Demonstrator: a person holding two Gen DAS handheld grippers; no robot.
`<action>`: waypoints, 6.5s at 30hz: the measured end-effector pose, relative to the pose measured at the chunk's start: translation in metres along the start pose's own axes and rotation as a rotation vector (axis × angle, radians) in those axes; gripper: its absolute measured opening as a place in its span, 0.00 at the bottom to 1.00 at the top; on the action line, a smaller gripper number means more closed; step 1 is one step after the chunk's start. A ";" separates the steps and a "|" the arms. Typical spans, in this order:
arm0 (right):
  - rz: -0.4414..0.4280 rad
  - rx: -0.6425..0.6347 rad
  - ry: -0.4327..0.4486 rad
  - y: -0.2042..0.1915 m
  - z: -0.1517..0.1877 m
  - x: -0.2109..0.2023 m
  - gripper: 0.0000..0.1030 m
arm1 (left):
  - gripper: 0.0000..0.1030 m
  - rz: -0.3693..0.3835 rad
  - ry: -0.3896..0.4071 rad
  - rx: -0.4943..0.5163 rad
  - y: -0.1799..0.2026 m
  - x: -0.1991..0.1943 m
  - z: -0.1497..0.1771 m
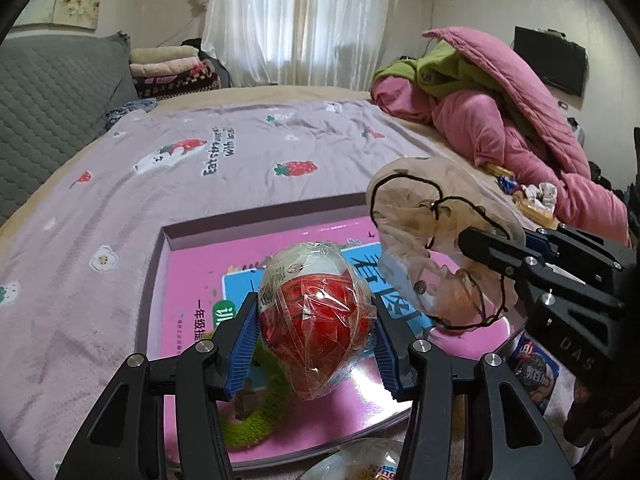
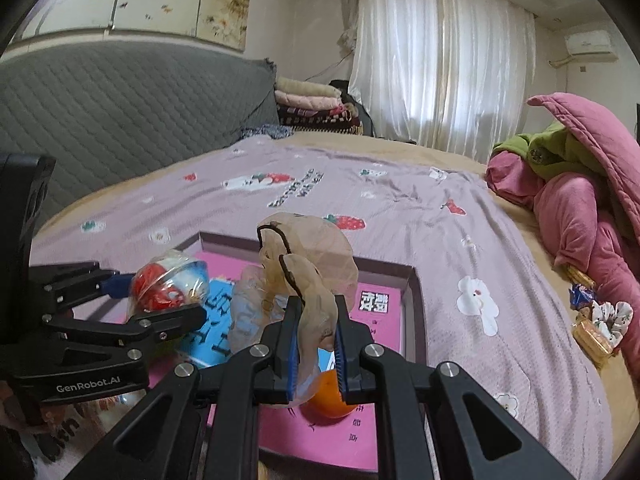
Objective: Organize objects
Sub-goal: 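Carry the red egg with the left tool over the tray while the right tool carries the mesh pouch there, then open the left tool to release the egg into the tray while the right tool releases the pouch, then withdraw both tools from the tray toward the loose items on the sheet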
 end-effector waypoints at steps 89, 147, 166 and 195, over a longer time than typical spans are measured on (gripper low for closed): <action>-0.009 -0.003 0.066 0.009 -0.004 -0.034 0.72 | 0.64 -0.014 -0.067 -0.019 0.012 -0.027 0.014; -0.071 0.025 0.242 0.011 -0.017 -0.132 0.86 | 0.75 -0.210 0.052 -0.112 0.051 -0.146 0.029; -0.038 0.039 0.221 0.015 0.011 -0.158 0.87 | 0.75 -0.180 0.033 -0.095 0.070 -0.154 0.049; 0.048 0.048 0.104 0.035 0.062 -0.169 0.87 | 0.75 -0.115 -0.024 -0.037 0.107 -0.154 0.083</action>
Point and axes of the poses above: each gripper's, at about its wrist camera, not at the fingertips, and x roughly the way its jaws point, y to its right, z to its underside, the point moved 7 cm from there along x, roughly the way its jaws point, and after that the axes turned 7 degrees about z, right-handed, at the moved point
